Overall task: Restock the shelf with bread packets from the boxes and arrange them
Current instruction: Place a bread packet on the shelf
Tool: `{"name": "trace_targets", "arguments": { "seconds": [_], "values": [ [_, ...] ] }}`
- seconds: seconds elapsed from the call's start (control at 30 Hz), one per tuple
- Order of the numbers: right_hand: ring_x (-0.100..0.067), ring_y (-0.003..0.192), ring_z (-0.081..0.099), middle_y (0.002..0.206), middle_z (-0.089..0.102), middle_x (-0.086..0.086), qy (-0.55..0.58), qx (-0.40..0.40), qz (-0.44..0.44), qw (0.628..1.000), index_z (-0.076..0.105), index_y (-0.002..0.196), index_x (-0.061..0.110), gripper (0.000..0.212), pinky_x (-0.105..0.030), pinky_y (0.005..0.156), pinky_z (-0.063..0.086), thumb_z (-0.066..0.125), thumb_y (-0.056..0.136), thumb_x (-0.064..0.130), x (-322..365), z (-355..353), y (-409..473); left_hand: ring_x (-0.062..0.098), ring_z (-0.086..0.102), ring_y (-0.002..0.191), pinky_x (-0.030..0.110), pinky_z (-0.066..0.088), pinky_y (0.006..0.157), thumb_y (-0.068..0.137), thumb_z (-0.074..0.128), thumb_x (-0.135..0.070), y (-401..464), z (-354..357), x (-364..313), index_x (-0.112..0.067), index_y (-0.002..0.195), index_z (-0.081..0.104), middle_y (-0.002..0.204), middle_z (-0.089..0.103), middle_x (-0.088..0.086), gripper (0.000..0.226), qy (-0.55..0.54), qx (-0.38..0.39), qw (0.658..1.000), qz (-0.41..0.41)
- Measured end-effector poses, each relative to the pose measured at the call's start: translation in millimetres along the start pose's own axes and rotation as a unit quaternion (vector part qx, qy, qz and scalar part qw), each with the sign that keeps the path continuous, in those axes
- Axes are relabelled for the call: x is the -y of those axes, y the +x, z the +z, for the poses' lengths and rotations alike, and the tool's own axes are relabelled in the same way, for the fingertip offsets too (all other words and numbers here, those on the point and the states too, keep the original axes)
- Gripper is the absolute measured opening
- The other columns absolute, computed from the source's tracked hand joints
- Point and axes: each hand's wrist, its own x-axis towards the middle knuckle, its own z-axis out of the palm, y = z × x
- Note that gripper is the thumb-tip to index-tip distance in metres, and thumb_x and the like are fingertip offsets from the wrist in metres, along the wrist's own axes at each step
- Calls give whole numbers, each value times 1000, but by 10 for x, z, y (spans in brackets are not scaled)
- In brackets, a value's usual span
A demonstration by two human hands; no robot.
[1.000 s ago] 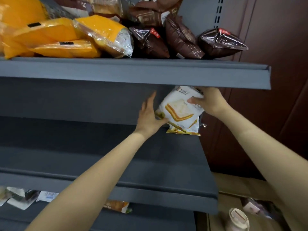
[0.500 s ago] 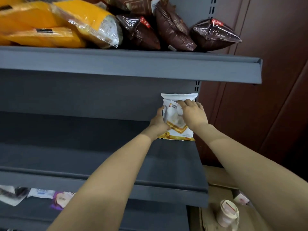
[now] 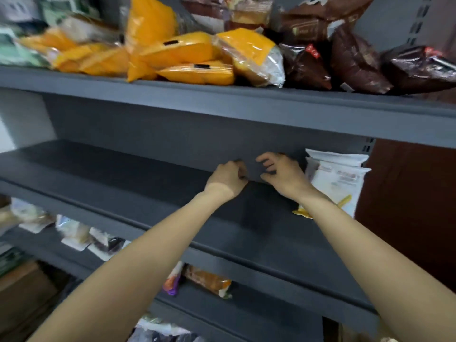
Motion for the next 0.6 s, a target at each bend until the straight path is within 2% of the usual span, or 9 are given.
{"name": "trace_targets", "arguments": {
  "seconds": [0.1,0.17,0.23,0.37,0.4,0.5,0.6],
  "values": [
    [-20,103,61,111,64,-6,58,56,-21,997,61,117,16,33,-29,93,47,63,85,8,556,411,171,29,65,98,38,52,88,84,61,-21,-219,-563,522,-16,96,68,102,70,12,15,15,-60,997,-45],
    [-16,94,60,105,64,-2,90,98,-34,990,60,118,19,34,-26,82,46,64,85,11,984,735,280,25,68,83,37,56,80,82,62,-29,-412,-959,906,-21,78,64,86,71,9,9,16,-83,993,-82],
    [-14,86,57,100,63,-1,119,145,-60,980,60,118,20,32,-23,71,43,63,86,13,1446,1118,378,20,68,72,34,57,73,83,62,-34,-630,-1353,1309,-21,71,59,73,69,5,18,18,-88,989,-118],
    [-8,73,53,102,62,-2,128,204,-126,962,61,115,21,27,-20,62,40,61,88,16,2432,1980,496,22,63,77,31,52,72,86,60,-34,-1115,-2107,2236,-17,76,58,75,68,6,19,73,-106,973,-193],
    [-7,75,54,106,63,-2,127,217,-142,957,61,116,20,27,-20,64,40,60,89,16,2700,2224,517,23,64,80,32,53,74,87,59,-32,-1244,-2304,2511,-16,77,59,79,69,7,19,81,-115,967,-213],
    [-15,103,59,117,63,-2,126,247,-175,945,62,117,17,28,-24,79,44,59,89,16,3516,2986,570,25,67,83,36,54,79,86,57,-28,-1624,-2922,3354,-14,77,61,83,72,8,17,77,-141,949,-270],
    [-19,99,59,116,64,-4,121,283,-194,931,63,116,16,27,-25,71,44,56,90,15,4365,3760,607,26,68,83,37,55,78,89,56,-28,-2013,-3601,4175,-11,81,65,86,72,8,21,83,-148,928,-331]
  ]
}}
